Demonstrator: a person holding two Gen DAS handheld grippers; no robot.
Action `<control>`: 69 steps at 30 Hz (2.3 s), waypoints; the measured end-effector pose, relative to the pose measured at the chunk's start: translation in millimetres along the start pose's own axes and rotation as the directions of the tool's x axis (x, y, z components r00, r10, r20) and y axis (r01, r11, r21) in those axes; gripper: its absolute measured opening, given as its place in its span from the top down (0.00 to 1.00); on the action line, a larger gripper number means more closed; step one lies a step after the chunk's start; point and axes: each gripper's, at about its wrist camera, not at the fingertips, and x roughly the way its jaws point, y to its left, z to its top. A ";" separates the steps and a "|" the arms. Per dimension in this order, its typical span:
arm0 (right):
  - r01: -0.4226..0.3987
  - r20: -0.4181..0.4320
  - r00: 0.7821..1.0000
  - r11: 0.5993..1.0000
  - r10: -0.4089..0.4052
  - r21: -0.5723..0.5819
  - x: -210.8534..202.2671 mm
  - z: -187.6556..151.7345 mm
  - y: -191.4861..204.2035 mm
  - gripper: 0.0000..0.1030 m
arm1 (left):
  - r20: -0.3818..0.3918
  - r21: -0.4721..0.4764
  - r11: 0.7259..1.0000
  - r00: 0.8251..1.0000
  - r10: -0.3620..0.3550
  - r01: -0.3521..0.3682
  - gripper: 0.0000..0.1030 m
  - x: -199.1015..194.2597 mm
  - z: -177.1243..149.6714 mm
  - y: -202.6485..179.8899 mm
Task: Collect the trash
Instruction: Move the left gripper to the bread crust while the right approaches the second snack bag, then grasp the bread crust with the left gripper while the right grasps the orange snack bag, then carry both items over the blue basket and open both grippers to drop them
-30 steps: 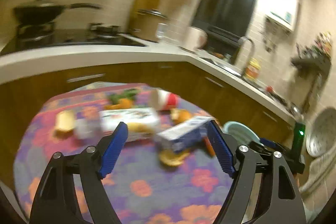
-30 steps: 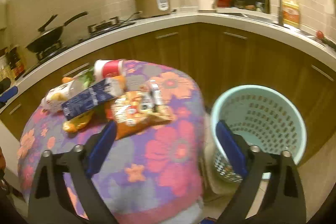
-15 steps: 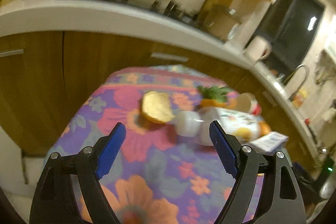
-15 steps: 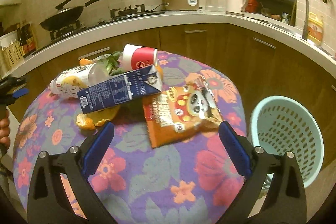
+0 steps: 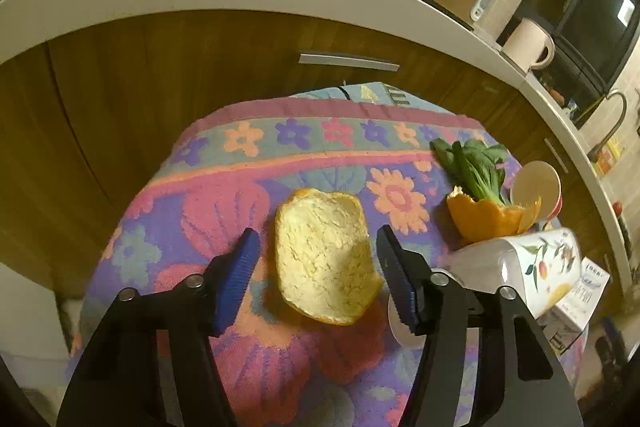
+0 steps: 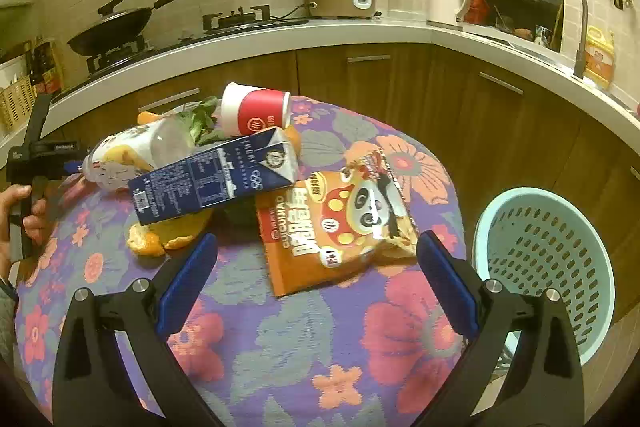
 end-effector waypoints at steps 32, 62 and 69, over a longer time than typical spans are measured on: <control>0.008 -0.227 0.974 0.998 0.007 0.064 65.8 21.0 -45.8 0.42 | 0.231 0.034 0.999 0.972 -0.033 0.026 0.99 -80.7 -52.5 -8.8; 0.053 -0.021 0.999 0.970 -0.049 0.236 -41.3 -13.2 -139.7 0.83 | 0.162 0.359 0.871 0.896 -0.413 0.337 0.99 -104.1 -113.2 -237.7; 0.124 -0.013 0.992 0.935 -0.127 0.332 -55.0 -30.5 -201.3 0.84 | 0.069 0.432 0.799 0.867 -0.493 0.420 0.99 -71.1 -120.7 -324.0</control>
